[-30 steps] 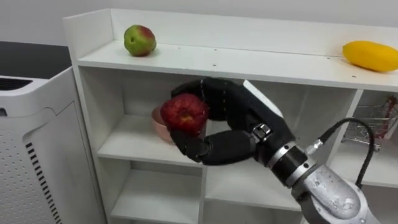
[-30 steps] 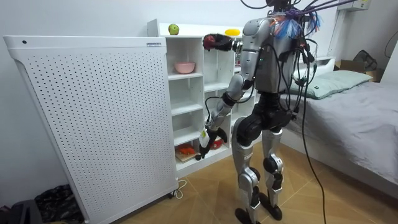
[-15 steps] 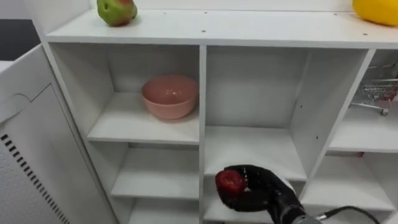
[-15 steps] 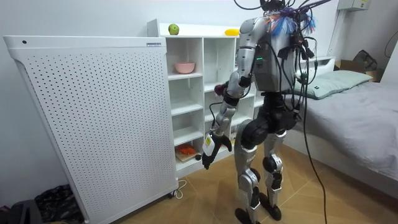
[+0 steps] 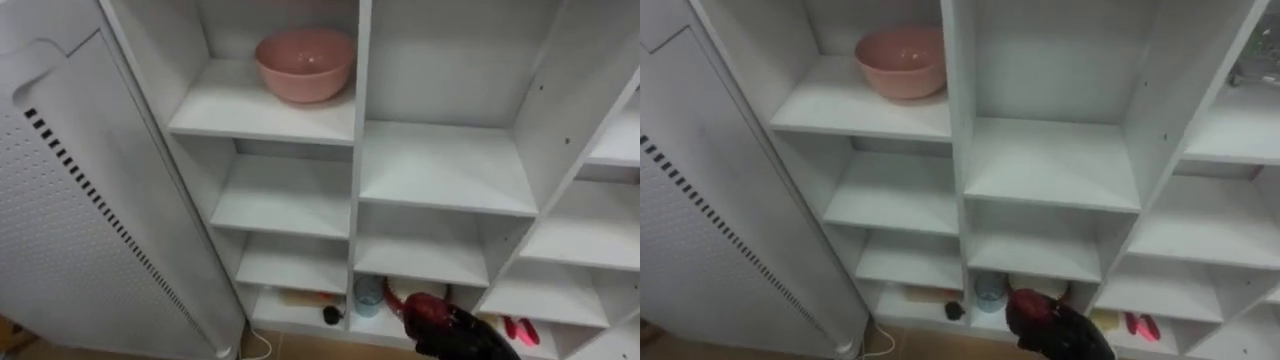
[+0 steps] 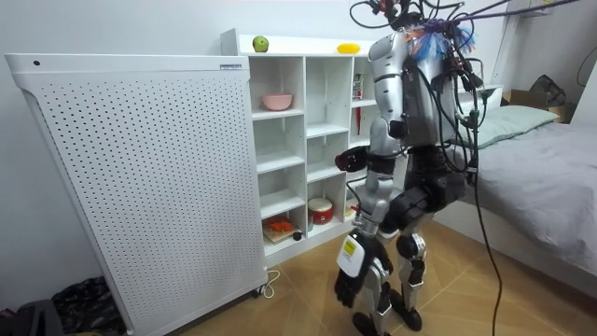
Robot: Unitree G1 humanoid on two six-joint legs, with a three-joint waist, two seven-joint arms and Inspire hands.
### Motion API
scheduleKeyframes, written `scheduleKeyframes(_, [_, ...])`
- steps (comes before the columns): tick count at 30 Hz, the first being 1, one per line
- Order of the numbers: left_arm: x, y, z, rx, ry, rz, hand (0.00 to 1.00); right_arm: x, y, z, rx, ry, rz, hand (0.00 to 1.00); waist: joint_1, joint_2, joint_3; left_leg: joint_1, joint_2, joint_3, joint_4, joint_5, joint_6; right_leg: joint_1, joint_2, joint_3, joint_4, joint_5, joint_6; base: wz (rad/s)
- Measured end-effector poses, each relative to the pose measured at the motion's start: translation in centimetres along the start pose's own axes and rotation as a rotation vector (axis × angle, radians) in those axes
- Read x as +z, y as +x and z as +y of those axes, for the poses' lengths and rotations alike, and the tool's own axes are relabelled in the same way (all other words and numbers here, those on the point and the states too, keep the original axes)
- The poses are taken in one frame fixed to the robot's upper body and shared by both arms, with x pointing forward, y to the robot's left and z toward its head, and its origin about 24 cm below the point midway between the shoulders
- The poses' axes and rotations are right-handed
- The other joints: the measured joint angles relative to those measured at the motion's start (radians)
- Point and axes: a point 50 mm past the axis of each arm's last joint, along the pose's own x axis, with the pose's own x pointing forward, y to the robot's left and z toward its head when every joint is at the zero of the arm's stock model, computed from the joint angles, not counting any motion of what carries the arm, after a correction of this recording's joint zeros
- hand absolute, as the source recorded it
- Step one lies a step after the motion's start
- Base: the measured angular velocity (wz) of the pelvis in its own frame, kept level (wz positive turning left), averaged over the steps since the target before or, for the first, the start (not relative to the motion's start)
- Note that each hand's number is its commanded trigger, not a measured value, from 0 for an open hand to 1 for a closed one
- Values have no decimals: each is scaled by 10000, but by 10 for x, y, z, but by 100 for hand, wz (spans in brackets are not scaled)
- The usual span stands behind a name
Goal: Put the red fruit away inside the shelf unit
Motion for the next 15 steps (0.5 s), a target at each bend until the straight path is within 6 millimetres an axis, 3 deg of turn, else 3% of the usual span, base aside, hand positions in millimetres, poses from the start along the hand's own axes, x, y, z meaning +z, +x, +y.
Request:
scheduleKeyframes(4, [20,0,2,46,-173,-877,0,21,6,-3,-154,2616,-268,100,255,2,76,-811,-120,4,402,18,35,-885,-262,-46,676,-170,-55,11])
scheduleKeyframes(9, [24,-1,2,26,-67,-1030,0,52,10,-9,-356,4412,-923,100,471,59,174,-1454,-187,188,716,40,79,-1623,-490,-20,1247,-329,-85,5])
scheduleKeyframes(15, [28,0,6,138,-36,-1167,0,84,12,0,74,5567,-1702,100,544,73,171,-2435,-192,179,1345,3,103,-2504,-660,-144,1870,-520,-168,8])
